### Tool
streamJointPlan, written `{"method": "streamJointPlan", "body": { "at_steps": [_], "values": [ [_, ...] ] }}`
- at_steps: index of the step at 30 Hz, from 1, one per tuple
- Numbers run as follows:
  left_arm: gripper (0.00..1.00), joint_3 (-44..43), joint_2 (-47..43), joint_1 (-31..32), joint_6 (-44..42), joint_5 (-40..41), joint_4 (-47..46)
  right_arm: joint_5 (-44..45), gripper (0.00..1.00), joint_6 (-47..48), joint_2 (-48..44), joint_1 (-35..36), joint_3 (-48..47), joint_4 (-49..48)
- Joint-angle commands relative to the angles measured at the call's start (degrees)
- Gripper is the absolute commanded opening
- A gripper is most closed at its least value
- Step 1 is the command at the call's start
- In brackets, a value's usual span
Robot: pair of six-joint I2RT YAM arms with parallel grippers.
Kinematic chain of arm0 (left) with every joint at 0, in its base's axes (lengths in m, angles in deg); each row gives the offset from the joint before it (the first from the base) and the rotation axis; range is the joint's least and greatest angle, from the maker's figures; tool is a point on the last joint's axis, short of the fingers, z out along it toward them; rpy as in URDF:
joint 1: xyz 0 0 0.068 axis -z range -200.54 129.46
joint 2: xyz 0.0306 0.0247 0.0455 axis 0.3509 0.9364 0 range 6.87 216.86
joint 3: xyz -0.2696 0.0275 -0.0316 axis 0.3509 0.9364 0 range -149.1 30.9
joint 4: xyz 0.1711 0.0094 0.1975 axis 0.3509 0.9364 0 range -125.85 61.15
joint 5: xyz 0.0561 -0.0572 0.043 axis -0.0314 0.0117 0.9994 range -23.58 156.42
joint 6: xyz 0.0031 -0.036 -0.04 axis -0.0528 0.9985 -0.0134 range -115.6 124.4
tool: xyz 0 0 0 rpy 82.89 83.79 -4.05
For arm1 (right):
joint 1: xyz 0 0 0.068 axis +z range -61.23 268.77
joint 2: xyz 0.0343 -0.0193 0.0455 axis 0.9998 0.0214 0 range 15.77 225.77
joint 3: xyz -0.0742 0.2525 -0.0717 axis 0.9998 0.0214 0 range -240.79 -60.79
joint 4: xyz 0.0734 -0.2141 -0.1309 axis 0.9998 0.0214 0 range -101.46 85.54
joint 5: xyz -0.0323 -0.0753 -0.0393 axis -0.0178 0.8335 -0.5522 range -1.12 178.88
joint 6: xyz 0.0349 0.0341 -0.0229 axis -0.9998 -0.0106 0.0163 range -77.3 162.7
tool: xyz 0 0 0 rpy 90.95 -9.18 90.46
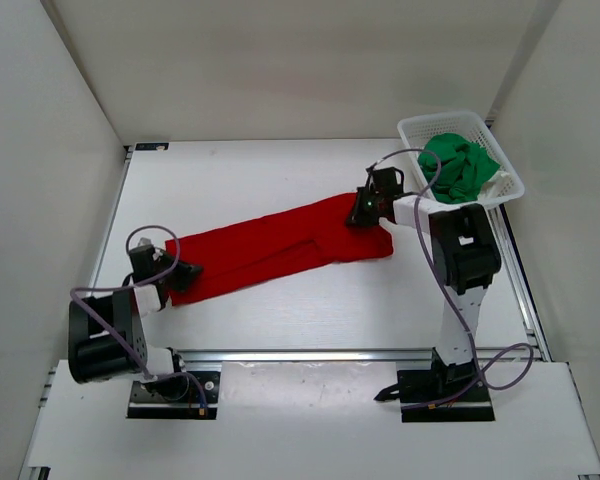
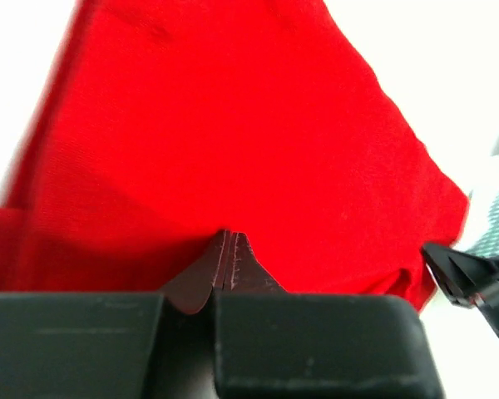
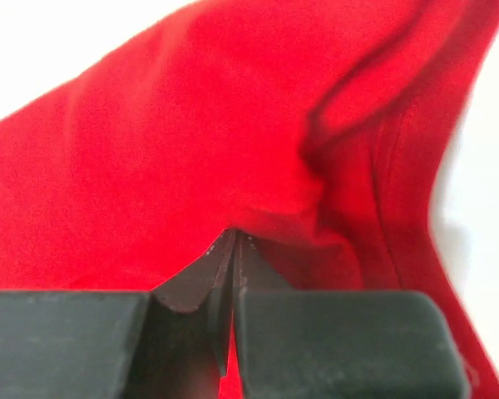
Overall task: Fold and stack the t-shirts
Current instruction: Rotate the tshirt 90 degrees
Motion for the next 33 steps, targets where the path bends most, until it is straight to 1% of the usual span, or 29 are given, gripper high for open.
{"method": "streamJointPlan", "body": {
  "at_steps": [1, 2, 3, 4, 5, 6, 7, 8, 9, 10, 11, 12, 13, 14, 15, 17, 18, 19, 20, 21, 22, 23, 24, 25, 26, 28, 29, 31, 33],
  "values": [
    [0.04, 8.1, -4.5, -4.2, 3.6, -3.2, -4.0, 1.2, 0.01, 0.3, 5.9, -0.7, -8.9, 1.8],
    [0.03, 9.2, -6.0, -4.7, 3.2, -3.5, -3.8, 0.6, 0.00, 0.4, 9.9, -1.0, -14.2, 4.3],
    [0.03, 10.1, -7.8, -3.2, 3.3, -3.5, -3.0, -0.2, 0.00, 0.1, 13.4, -1.0, -17.2, 7.1],
    [0.04, 10.8, -10.1, -1.8, 2.8, -3.6, -2.1, -0.6, 0.00, 1.1, 15.7, -0.5, -24.9, 10.6],
    [0.05, 11.8, -11.5, -1.2, 3.4, -3.5, -2.1, -0.9, 0.00, 1.6, 20.3, -0.3, -33.4, 12.3],
    [0.06, 12.7, -14.9, 0.9, 3.9, -3.1, -1.7, -1.6, 0.00, 1.7, 26.0, 0.1, -44.2, 16.2],
    [0.08, 13.0, -18.9, 3.3, 4.4, -2.6, -0.5, -3.6, 0.00, 1.7, 29.4, 1.1, -50.7, 21.0],
    [0.11, 12.1, -23.4, 5.2, 4.2, -0.8, 1.9, -6.4, 0.00, 2.0, 37.5, 0.6, -68.6, 27.8],
    [0.13, 10.3, -25.5, 6.5, 3.5, 0.8, 3.6, -7.4, 0.00, 0.4, 46.5, 1.0, -88.9, 29.9],
    [0.14, 8.9, -29.4, 8.0, 2.7, 1.9, 8.0, -12.2, 0.00, -1.4, 47.0, -0.2, -88.7, 27.2],
    [0.17, 5.8, -31.1, 10.1, 1.1, 4.5, 11.8, -15.9, 0.00, -5.0, 40.2, -1.6, -76.2, 17.5],
    [0.21, 3.0, -33.6, 10.8, -0.5, 6.7, 14.9, -18.2, 0.00, -5.9, 34.2, -2.3, -69.5, 15.4],
    [0.24, 2.0, -35.4, 13.8, -1.4, 7.5, 16.3, -16.7, 0.00, -5.0, 32.0, -2.2, -68.1, 15.3],
    [0.25, -0.4, -36.4, 16.5, -3.0, 8.9, 17.9, -14.4, 0.00, -1.7, 27.6, -1.7, -67.8, 17.8],
    [0.25, -1.5, -36.2, 18.2, -4.0, 10.7, 18.7, -13.9, 0.03, 1.3, 24.0, -1.1, -68.5, 19.8],
    [0.27, -1.4, -35.5, 24.6, -4.1, 12.3, 18.9, -10.0, 0.16, 5.4, 19.0, 0.0, -68.7, 26.5],
    [0.27, 0.7, -35.0, 27.5, -3.5, 11.9, 16.7, -8.7, 0.19, 7.0, 15.3, 0.7, -66.6, 28.7],
    [0.26, 1.7, -34.0, 29.0, -3.2, 12.7, 15.4, -7.6, 0.25, 9.0, 11.5, 1.7, -61.5, 29.2],
    [0.26, 2.2, -32.6, 31.6, -3.4, 13.1, 15.0, -6.5, 0.28, 9.5, 9.5, 2.4, -57.7, 28.6],
    [0.25, 3.0, -31.9, 33.4, -3.3, 13.4, 14.4, -6.1, 0.28, 9.9, 4.5, 4.3, -48.5, 25.3],
    [0.24, 4.3, -30.6, 34.2, -3.8, 12.9, 13.8, -5.5, 0.29, 9.3, -1.6, 6.2, -35.7, 21.9],
    [0.23, 4.5, -30.0, 35.1, -4.0, 12.8, 13.6, -4.2, 0.32, 8.5, -5.0, 7.3, -28.8, 14.0],
    [0.23, 5.1, -30.3, 35.1, -4.2, 11.8, 12.0, -3.8, 0.33, 5.9, -10.6, 8.7, -16.3, 6.5],
    [0.23, 5.8, -30.7, 35.4, -4.8, 12.4, 12.2, -4.4, 0.33, 2.7, -15.5, 10.1, -5.7, 3.0],
    [0.23, 6.1, -32.0, 35.5, -5.2, 12.7, 12.5, -5.9, 0.33, 1.0, -18.6, 10.0, -1.3, -3.7],
    [0.24, 6.7, -34.7, 34.0, -5.7, 12.1, 13.0, -7.1, 0.33, -4.6, -21.2, 13.0, 12.6, -14.5],
    [0.24, 7.2, -35.3, 33.5, -6.0, 11.3, 13.0, -6.8, 0.35, -5.6, -20.9, 15.0, 15.4, -16.0],
    [0.25, 7.3, -37.3, 31.4, -6.5, 10.1, 13.0, -5.3, 0.37, -6.6, -18.7, 18.1, 16.3, -16.9],
    [0.26, 8.3, -38.4, 30.3, -7.2, 8.1, 13.0, -4.7, 0.40, -8.0, -13.8, 21.4, 14.2, -18.0]
  ]
}}
